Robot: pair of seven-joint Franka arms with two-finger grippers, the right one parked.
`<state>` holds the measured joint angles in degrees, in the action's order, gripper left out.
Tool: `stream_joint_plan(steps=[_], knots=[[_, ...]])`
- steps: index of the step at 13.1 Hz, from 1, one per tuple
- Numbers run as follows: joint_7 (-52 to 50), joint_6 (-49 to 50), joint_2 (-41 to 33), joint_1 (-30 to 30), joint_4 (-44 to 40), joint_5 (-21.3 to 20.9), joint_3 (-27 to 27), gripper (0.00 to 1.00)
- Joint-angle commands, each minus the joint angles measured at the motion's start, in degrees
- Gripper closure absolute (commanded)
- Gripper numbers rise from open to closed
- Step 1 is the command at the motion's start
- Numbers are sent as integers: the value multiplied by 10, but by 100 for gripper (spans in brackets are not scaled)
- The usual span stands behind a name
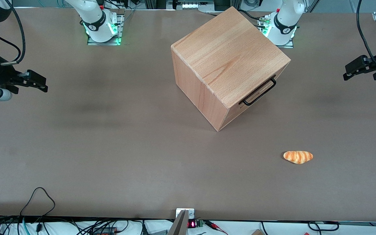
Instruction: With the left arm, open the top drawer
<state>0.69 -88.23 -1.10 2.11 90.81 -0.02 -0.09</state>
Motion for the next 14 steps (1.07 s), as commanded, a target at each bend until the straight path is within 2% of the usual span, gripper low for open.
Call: stream_joint_plan(steps=[1,14], knots=[[-3,8,9,0,-20,6,1,0],[-2,15,21,1,-44,7,4,0]])
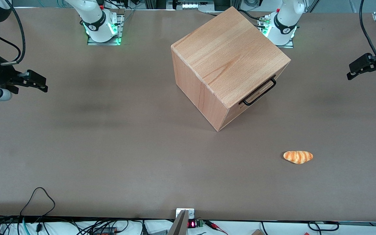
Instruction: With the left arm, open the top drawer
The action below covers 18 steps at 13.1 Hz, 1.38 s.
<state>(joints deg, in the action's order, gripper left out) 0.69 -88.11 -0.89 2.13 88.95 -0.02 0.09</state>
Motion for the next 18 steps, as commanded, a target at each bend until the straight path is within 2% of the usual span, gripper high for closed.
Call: stream_joint_plan(steps=[1,14,18], knots=[[-2,14,21,1,-25,8,2,0],[7,14,23,-8,-25,7,-2,0],[25,14,30,-10,-24,8,-22,0]])
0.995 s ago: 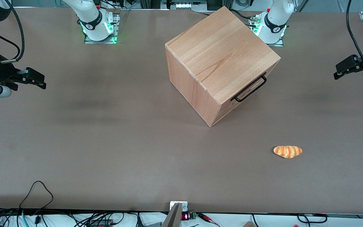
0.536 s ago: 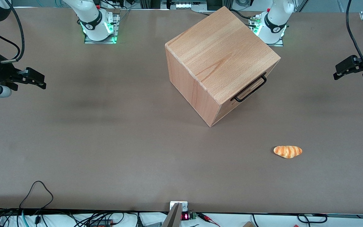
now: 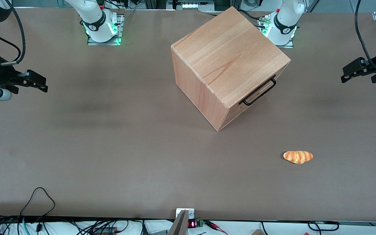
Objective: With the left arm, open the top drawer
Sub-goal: 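Move the open left gripper toward the drawer's black handle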
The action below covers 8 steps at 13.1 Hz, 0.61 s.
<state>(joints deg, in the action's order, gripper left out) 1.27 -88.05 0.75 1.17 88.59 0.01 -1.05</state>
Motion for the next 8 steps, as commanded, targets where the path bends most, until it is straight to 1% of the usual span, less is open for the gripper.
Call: stream_joint_plan(steps=[1,8], knots=[[36,13,16,0,-20,7,-12,0],[167,12,32,0,-11,9,-46,0]])
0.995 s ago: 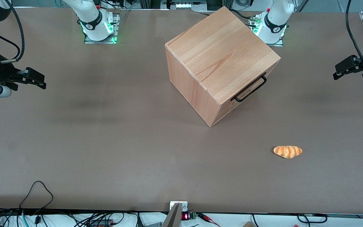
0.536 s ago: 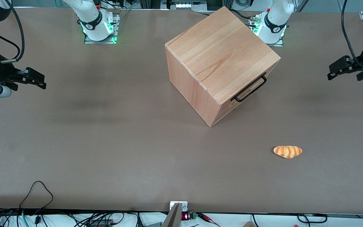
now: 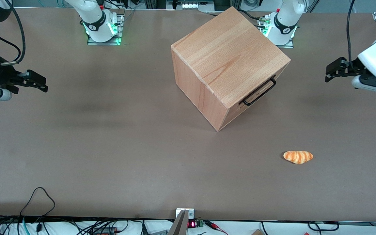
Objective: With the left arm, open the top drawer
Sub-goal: 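Move the open left gripper toward the drawer's black handle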
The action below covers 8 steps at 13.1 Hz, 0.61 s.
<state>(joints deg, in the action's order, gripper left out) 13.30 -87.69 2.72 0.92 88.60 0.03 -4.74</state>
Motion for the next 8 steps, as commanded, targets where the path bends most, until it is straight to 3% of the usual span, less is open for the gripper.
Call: stream_joint_plan(steps=[1,8], knots=[[66,9,18,3,-11,12,-18,0],[240,7,69,3,-11,88,-21,0]])
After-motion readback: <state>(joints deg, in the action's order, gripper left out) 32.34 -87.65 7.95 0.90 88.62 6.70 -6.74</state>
